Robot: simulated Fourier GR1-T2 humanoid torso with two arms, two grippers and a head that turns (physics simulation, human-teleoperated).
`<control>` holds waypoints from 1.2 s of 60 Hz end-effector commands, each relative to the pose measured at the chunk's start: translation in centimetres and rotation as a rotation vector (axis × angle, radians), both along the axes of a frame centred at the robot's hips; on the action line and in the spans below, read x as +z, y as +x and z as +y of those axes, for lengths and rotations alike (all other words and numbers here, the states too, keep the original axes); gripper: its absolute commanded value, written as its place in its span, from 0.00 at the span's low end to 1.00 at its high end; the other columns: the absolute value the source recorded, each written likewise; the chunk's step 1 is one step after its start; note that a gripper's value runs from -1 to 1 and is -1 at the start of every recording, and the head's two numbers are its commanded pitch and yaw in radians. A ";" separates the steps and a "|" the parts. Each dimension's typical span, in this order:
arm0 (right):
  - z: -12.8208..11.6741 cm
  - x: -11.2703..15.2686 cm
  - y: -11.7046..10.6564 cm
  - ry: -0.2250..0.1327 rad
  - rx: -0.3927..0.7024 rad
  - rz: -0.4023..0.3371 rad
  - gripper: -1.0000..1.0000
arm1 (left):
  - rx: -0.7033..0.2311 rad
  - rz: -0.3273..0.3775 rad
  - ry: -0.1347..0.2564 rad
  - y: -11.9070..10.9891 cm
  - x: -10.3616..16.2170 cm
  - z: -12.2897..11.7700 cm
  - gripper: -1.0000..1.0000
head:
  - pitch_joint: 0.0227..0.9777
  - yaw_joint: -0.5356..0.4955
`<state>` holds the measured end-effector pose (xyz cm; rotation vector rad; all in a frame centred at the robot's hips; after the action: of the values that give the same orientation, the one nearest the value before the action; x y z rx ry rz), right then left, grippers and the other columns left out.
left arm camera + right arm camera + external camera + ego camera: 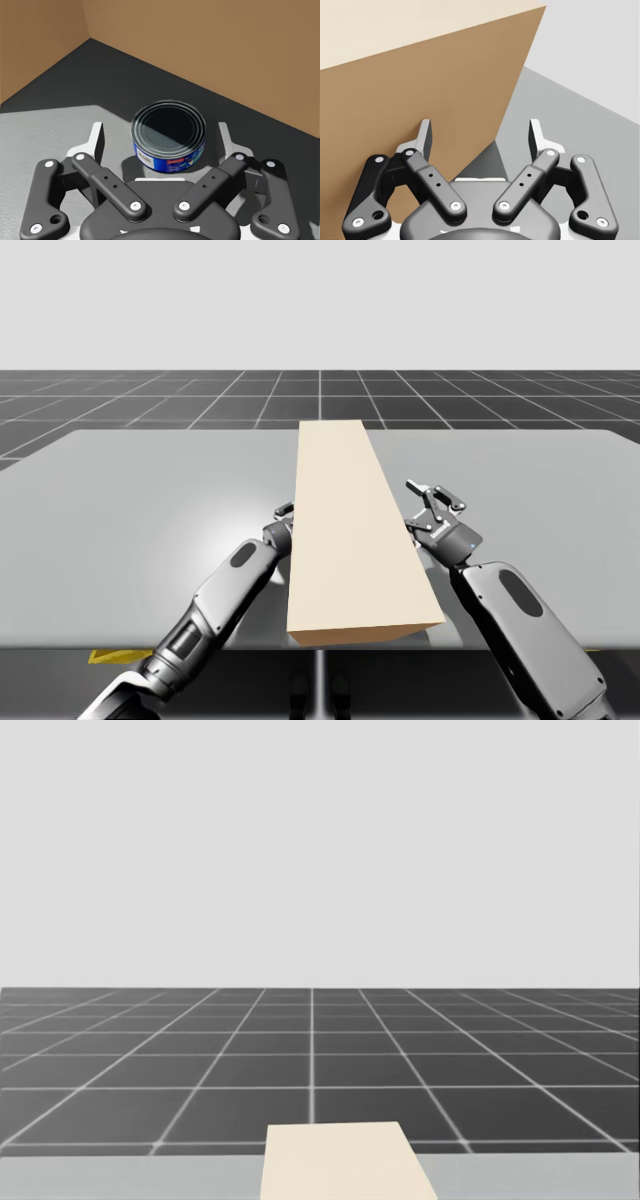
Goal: Retrieve the object from inside the box.
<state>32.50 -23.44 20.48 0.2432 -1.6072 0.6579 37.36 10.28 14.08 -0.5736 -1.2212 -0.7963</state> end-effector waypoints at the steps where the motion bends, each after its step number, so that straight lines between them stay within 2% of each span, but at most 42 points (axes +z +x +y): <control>1: 1.8 -1.1 -0.8 0.010 0.068 0.032 0.00 | -0.009 0.043 -0.009 0.9 -1.5 -1.6 0.00 | 0.07 0.50; 15: 1.8 -1.1 -0.9 0.015 0.069 0.030 0.00 | -0.016 0.063 -0.008 1.6 -2.3 -2.3 0.00 | 0.08 0.50; 16: 1.8 -1.1 -0.9 0.014 0.069 0.030 0.00 | -0.013 0.061 -0.008 1.6 -2.3 -2.3 0.07 | 0.08 0.50; 18: 1.8 -1.1 -0.9 0.015 0.070 0.030 0.00 | -0.007 0.045 -0.011 1.5 -2.4 -2.2 0.59 | 0.08 0.50; 19: 1.9 -1.1 -0.9 0.015 0.071 0.030 0.00 | -0.012 0.056 -0.013 1.5 -2.4 -2.2 0.97 | 0.08 0.50; 22: 1.9 -1.1 -0.9 0.015 0.071 0.030 0.00 | -0.013 0.054 -0.012 1.5 -2.4 -2.1 1.00 | 0.08 0.50; 34: 1.8 -1.2 -0.9 0.017 0.070 0.032 0.00 | 0.028 0.046 -0.023 1.7 -1.2 -0.6 1.00 | 0.08 0.50; 38: 1.8 -1.2 -0.9 0.016 0.071 0.033 0.00 | 0.070 0.037 -0.019 1.8 -0.3 1.0 1.00 | 0.08 0.50; 44: 1.7 -1.1 -0.9 0.022 0.069 0.032 0.00 | 0.154 0.026 -0.020 1.3 0.7 4.8 1.00 | 0.07 0.50; 50: 1.7 -1.0 -0.9 0.024 0.067 0.032 0.00 | 0.247 0.018 -0.053 0.4 1.5 9.0 1.00 | 0.07 0.50; 57: 1.7 -1.0 -0.9 0.026 0.068 0.032 0.00 | 0.334 -0.018 -0.058 -1.1 2.8 13.0 1.00 | 0.07 0.50; 64: 1.5 -1.0 -0.9 0.027 0.068 0.032 0.00 | 0.379 -0.052 -0.056 -2.0 4.5 14.8 1.00 | 0.07 0.49; 67: 1.5 -1.0 -0.9 0.029 0.068 0.032 0.00 | 0.406 -0.090 -0.058 -2.7 6.7 16.0 1.00 | 0.07 0.49; 72: 1.4 -1.0 -0.9 0.027 0.069 0.032 0.00 | 0.419 -0.135 -0.050 -3.1 9.2 16.6 1.00 | 0.06 0.49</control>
<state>32.22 -23.65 20.27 0.2637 -1.6027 0.6532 34.50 25.62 18.47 -0.2598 -1.3485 -0.3743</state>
